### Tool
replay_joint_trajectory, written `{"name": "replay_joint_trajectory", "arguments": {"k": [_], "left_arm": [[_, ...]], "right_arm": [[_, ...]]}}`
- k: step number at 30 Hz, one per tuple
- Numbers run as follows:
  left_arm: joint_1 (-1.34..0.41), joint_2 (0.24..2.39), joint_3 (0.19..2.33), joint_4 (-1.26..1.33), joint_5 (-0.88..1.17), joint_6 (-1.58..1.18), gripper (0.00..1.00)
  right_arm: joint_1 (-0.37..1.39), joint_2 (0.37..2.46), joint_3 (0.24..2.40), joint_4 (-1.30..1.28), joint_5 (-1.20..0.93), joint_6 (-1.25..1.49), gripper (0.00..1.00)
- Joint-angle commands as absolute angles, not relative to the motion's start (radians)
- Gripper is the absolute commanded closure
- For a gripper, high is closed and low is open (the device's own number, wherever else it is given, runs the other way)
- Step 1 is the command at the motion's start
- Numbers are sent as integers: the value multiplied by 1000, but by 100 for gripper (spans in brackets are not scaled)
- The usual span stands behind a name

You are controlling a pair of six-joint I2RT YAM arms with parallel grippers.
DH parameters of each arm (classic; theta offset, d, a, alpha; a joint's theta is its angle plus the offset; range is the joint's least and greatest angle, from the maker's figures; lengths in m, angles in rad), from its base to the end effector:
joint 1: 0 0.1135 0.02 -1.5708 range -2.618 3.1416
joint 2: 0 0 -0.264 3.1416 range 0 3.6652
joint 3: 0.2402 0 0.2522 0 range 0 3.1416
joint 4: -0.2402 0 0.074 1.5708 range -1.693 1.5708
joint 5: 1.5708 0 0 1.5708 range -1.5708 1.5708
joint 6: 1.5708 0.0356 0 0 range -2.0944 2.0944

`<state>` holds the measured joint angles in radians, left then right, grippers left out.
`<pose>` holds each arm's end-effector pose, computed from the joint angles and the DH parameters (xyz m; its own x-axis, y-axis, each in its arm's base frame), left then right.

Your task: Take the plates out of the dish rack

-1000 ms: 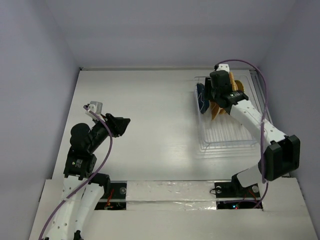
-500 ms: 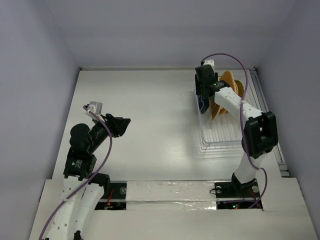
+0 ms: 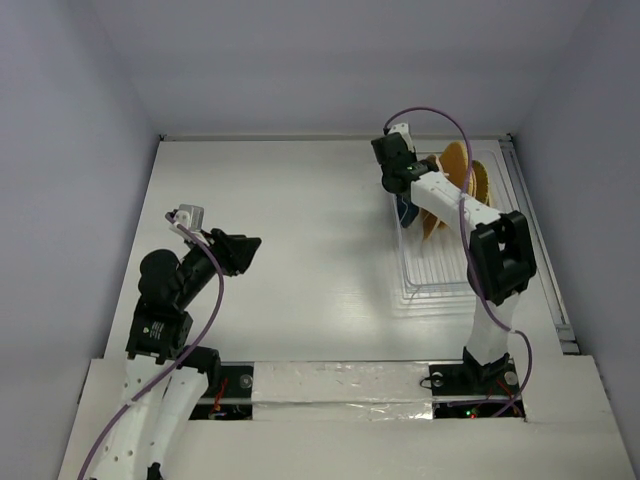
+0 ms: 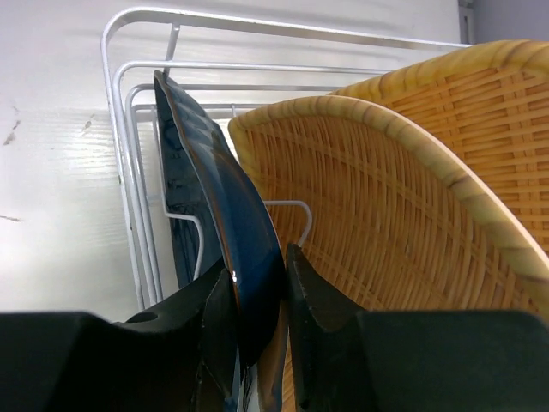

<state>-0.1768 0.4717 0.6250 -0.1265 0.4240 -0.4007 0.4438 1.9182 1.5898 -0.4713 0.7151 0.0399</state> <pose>0.1197 -0.0363 0.3330 -0.1962 -0.3261 -0.9248 0.5307 0.7577 -0.3798 0.3996 0.1642 0.2672 -0.6436 -0.2726 -0.7151 0.1143 0.8897 -0.4421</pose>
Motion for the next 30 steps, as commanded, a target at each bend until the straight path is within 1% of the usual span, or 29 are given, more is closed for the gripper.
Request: {"name": "replay_joint_trajectory", "arguments": {"k": [1, 3, 5, 6, 7, 13, 20, 23, 27, 30], "left_arm": [[-190, 454, 629, -101, 416, -399, 58], [-190, 451, 627, -103, 411, -402, 58], [-199, 448, 627, -103, 408, -402, 58], [-199, 446, 629, -104, 408, -402, 58], [-199, 445, 629, -104, 407, -402, 58], [-209, 436, 629, -109, 393, -405, 58], [-209, 434, 629, -109, 387, -407, 58], [-209, 436, 629, -109, 387, -407, 58], [-209, 439, 629, -110, 382, -405, 58], [-209, 442, 629, -110, 382, -405, 58]], "right_arm": [[465, 1913, 1646, -459, 788, 57, 85], [489, 1905, 1654, -456, 825, 46, 91], [500, 1901, 1667, -459, 850, 26, 95], [511, 1896, 1677, -462, 870, 20, 99], [511, 1893, 1693, -462, 880, 11, 100], [545, 1856, 1733, -437, 954, -72, 100], [565, 1772, 1738, -428, 971, -64, 100], [574, 1734, 1756, -466, 954, -26, 100], [583, 1614, 1758, -477, 878, 30, 100], [583, 1568, 1769, -500, 829, 63, 100]]}}
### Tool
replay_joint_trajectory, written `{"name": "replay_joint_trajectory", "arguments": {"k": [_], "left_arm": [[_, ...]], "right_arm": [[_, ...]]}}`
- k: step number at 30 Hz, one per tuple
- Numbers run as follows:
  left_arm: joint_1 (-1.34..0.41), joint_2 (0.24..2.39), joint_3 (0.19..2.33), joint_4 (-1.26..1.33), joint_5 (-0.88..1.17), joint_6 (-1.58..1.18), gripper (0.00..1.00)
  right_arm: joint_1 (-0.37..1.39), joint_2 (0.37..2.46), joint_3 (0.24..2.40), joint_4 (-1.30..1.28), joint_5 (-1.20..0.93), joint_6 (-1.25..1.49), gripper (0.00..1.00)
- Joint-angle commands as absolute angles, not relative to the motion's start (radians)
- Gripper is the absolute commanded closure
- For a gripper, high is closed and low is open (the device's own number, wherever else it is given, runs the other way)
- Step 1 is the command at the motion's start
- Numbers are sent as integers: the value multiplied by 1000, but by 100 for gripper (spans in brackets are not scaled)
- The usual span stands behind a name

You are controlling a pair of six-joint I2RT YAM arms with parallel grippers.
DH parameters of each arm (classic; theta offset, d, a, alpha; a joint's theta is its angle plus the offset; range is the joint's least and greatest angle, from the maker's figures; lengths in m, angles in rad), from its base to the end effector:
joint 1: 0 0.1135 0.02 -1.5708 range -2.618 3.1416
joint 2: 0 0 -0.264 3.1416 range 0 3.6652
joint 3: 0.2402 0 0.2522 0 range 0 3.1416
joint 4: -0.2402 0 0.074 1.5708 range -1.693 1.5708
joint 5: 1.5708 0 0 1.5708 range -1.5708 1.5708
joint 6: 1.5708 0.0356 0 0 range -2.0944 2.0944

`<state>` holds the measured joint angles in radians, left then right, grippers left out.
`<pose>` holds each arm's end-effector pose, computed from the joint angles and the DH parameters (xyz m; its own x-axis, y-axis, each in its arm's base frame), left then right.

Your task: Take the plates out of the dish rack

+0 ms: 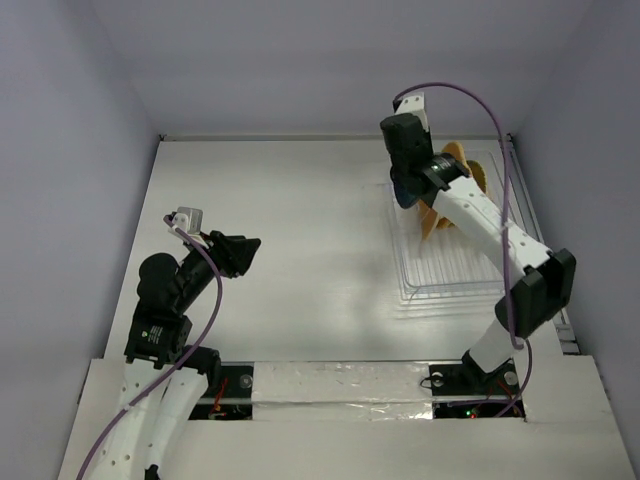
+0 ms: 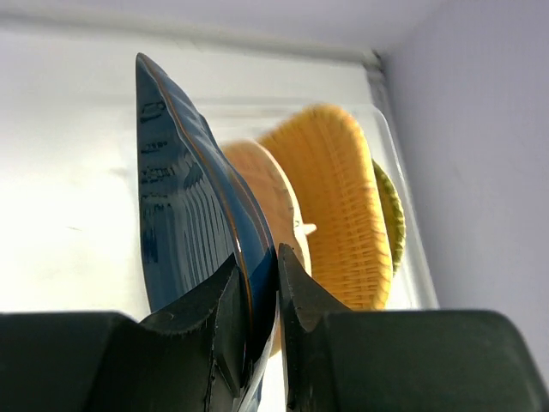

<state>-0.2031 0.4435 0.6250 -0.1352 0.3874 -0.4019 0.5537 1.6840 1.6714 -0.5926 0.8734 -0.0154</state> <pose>0.1133 -0.0371 0.3350 -0.1759 -0.3335 -0.9262 0.5298 0.7609 -0.3746 0.3335 0.1741 0.3776 -0.4869 -0.3126 -0.8156 0.1910 0.8730 -0.4487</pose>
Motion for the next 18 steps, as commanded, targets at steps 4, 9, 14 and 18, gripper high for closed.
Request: {"name": "replay_joint_trajectory", "arguments": {"k": [4, 9, 14, 18], "left_arm": [[-209, 445, 629, -110, 380, -405, 58], [-209, 448, 632, -114, 376, -407, 58], [-209, 448, 635, -121, 364, -405, 57], [-209, 448, 638, -127, 353, -403, 57]], "right_arm": [[583, 1476, 1764, -505, 704, 129, 100], [594, 1433, 1683, -398, 371, 234, 100], [633, 1506, 1591, -179, 100, 429, 100], [675, 1630, 1542, -11, -10, 581, 100]]}}
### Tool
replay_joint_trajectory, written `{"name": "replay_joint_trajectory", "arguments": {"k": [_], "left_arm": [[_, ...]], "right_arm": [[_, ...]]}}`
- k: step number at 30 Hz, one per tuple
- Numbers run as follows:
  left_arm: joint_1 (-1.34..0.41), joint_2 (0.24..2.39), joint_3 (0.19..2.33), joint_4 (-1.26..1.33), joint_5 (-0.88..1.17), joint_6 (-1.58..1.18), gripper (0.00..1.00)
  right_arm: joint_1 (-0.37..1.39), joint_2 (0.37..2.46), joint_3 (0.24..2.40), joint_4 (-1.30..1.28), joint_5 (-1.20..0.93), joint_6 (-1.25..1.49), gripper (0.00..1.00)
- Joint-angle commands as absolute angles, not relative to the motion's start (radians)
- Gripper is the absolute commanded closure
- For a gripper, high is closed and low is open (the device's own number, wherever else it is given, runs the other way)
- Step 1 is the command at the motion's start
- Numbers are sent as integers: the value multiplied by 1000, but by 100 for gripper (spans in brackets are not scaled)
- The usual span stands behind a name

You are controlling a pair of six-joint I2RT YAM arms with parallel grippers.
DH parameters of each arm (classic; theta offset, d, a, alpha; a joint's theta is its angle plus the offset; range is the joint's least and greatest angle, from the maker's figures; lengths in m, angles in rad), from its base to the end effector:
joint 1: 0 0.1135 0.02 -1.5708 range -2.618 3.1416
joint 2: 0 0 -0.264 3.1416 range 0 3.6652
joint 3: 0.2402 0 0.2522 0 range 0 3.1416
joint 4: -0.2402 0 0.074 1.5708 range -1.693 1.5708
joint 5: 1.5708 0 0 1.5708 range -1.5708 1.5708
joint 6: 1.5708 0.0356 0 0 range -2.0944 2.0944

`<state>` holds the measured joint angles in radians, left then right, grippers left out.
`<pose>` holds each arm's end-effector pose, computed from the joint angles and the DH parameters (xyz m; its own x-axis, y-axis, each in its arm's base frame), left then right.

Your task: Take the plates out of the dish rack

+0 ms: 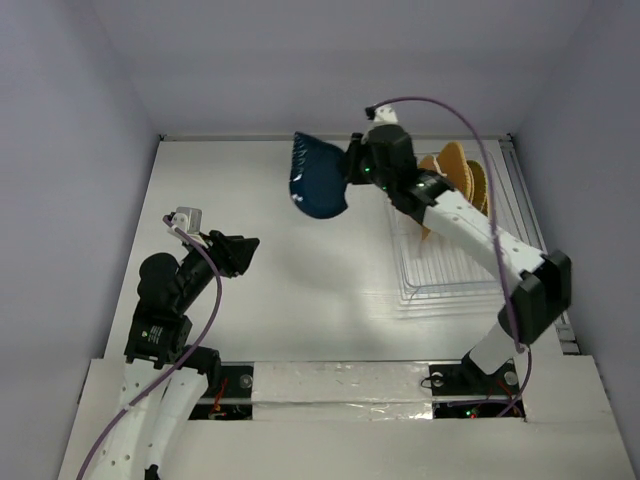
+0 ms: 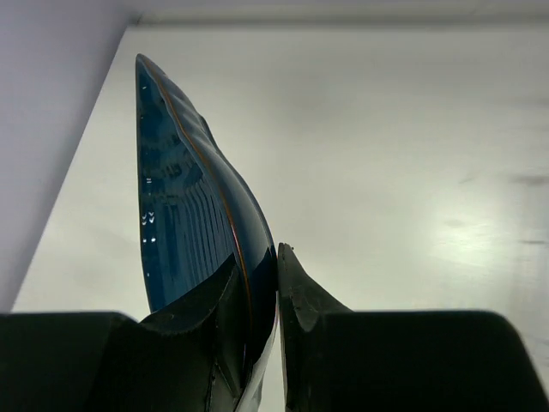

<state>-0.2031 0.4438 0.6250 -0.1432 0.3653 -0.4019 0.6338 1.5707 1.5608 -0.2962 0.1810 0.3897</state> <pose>0.1139 -0.0364 0.3341 -0.1762 -0.3367 -0.9250 0.5097 0.7727 -0.3784 0.3015 0.2136 0.4022 -0.3934 0.1747 -0.9026 -0.3187 0.8950 0.3121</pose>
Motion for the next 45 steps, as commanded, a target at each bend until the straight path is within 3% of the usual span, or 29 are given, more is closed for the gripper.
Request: {"name": "replay_joint_trajectory", "arguments": {"k": [1, 11, 27, 29, 30, 33, 34, 37, 41, 45], "left_arm": [[-209, 448, 638, -127, 350, -405, 57], [-209, 456, 637, -127, 347, -406, 57], [-209, 460, 634, -123, 354, -407, 57], [-209, 463, 634, -123, 353, -408, 57], [-200, 465, 634, -121, 354, -407, 57], [-199, 465, 634, -121, 353, -408, 57], [-199, 463, 634, -121, 353, -408, 57], [-199, 465, 632, -123, 351, -408, 57], [-199, 465, 632, -121, 351, -408, 57], [-190, 465, 632, -120, 351, -408, 57]], "right_arm": [[686, 1691, 1546, 32, -27, 604, 100], [732, 2070, 1681, 199, -112, 856, 100], [741, 2466, 1993, 210, -288, 1123, 100], [741, 2491, 1996, 262, -317, 1170, 90], [741, 2499, 2011, 265, -324, 1180, 78], [741, 2523, 2049, 259, -340, 1200, 56], [741, 2526, 2051, 268, -350, 1209, 42], [741, 2542, 2042, 305, -385, 1249, 22], [741, 2470, 1912, 374, -364, 1244, 12], [741, 2283, 1786, 244, -167, 1063, 7]]}}
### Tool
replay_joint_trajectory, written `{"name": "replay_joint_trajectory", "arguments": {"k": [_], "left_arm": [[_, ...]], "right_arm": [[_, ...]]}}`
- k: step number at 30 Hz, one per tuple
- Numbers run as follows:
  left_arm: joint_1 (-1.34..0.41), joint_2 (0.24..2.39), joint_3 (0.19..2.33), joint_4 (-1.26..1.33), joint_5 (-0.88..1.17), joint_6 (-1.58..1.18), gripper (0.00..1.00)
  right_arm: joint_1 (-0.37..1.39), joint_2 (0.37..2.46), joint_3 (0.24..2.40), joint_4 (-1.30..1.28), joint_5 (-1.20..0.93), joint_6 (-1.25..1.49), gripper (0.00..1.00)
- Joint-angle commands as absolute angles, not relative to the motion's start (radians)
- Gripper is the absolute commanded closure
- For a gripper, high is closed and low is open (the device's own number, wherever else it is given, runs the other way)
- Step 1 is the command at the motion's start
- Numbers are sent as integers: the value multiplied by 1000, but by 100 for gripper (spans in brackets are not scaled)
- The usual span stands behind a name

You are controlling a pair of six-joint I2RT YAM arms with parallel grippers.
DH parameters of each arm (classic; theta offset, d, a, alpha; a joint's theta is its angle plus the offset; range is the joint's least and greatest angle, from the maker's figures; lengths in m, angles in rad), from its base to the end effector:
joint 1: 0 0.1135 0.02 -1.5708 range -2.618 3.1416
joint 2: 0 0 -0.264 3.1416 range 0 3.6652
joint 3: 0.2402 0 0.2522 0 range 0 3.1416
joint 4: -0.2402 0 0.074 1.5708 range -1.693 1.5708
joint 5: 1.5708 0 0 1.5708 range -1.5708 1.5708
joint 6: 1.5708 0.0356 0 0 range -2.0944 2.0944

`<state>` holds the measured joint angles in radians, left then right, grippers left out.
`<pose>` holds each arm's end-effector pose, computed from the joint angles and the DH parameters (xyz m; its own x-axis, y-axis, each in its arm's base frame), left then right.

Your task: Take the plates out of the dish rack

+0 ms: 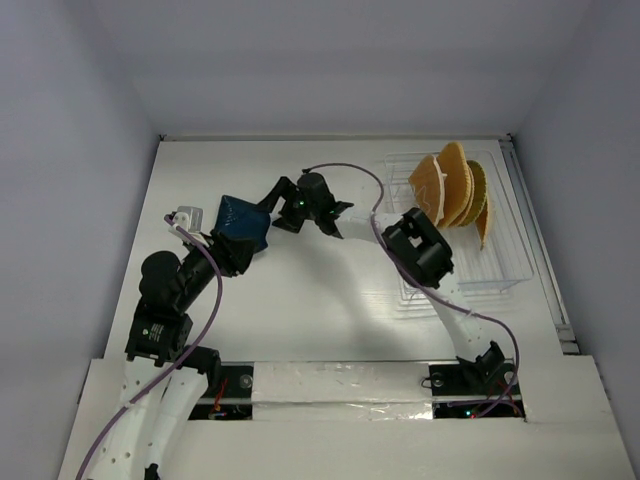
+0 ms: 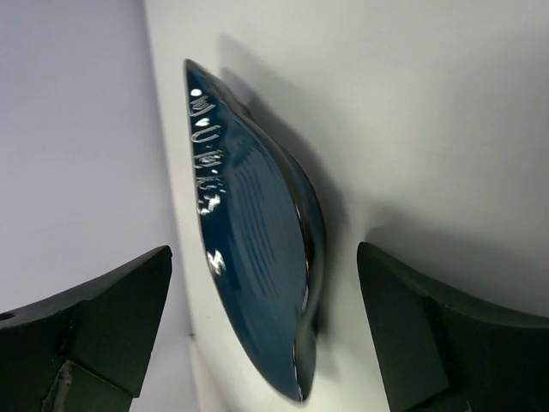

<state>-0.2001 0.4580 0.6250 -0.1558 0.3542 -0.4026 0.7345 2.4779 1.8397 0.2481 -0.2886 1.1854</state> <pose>0.1173 -0.0364 0.3313 -0.1961 -0.3352 -0.9215 0.4886 0.7814 -0.3882 0.4092 0.3831 0.1373 -0.8825 0.4000 -0.2474 -0.0534 0.4373 0.8977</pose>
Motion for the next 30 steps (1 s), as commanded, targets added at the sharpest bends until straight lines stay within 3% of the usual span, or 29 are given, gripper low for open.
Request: {"name": "replay_joint_trajectory", "arguments": {"k": [1, 6, 8, 9, 10, 11, 12, 13, 17, 20, 21, 22, 24, 25, 26, 28, 30], "left_arm": [[-190, 465, 632, -118, 353, -410, 57], [-181, 463, 630, -120, 356, -410, 57], [-181, 460, 630, -120, 354, -408, 57], [-181, 460, 630, -120, 353, -408, 57], [-181, 462, 630, -118, 351, -408, 57], [-181, 460, 630, -118, 354, -408, 57], [-181, 460, 630, -120, 354, -408, 57], [-181, 459, 630, -120, 354, -408, 57], [-181, 456, 629, -117, 360, -410, 58], [-181, 454, 629, -115, 361, -410, 68], [-172, 456, 629, -114, 362, -410, 77], [-172, 457, 627, -114, 361, -408, 82], [-172, 460, 627, -117, 353, -410, 95], [-172, 462, 629, -120, 350, -411, 97], [-172, 463, 629, -120, 345, -413, 97], [-172, 465, 629, -120, 345, -414, 95], [-172, 466, 630, -118, 350, -414, 86]], "right_arm": [[741, 2246, 1766, 223, -88, 1031, 6], [741, 2033, 1665, 100, 101, 841, 5], [741, 1959, 1611, 107, 147, 777, 16], [741, 1875, 1579, 112, 158, 747, 26], [741, 1829, 1518, 103, 211, 717, 64], [741, 1780, 1491, 59, 257, 656, 83], [741, 1682, 1464, 40, 300, 617, 96], [741, 1634, 1410, 19, 390, 579, 100], [713, 1427, 1323, -144, 602, 392, 100], [678, 1319, 1290, -271, 712, 333, 99], [666, 1301, 1289, -338, 730, 331, 95], [655, 1287, 1284, -366, 768, 325, 88], [615, 1253, 1270, -435, 791, 318, 66], [603, 1246, 1267, -458, 801, 319, 48], [572, 1229, 1261, -491, 799, 328, 41], [531, 1218, 1230, -503, 740, 324, 32], [485, 1226, 1206, -493, 703, 314, 31]]}}
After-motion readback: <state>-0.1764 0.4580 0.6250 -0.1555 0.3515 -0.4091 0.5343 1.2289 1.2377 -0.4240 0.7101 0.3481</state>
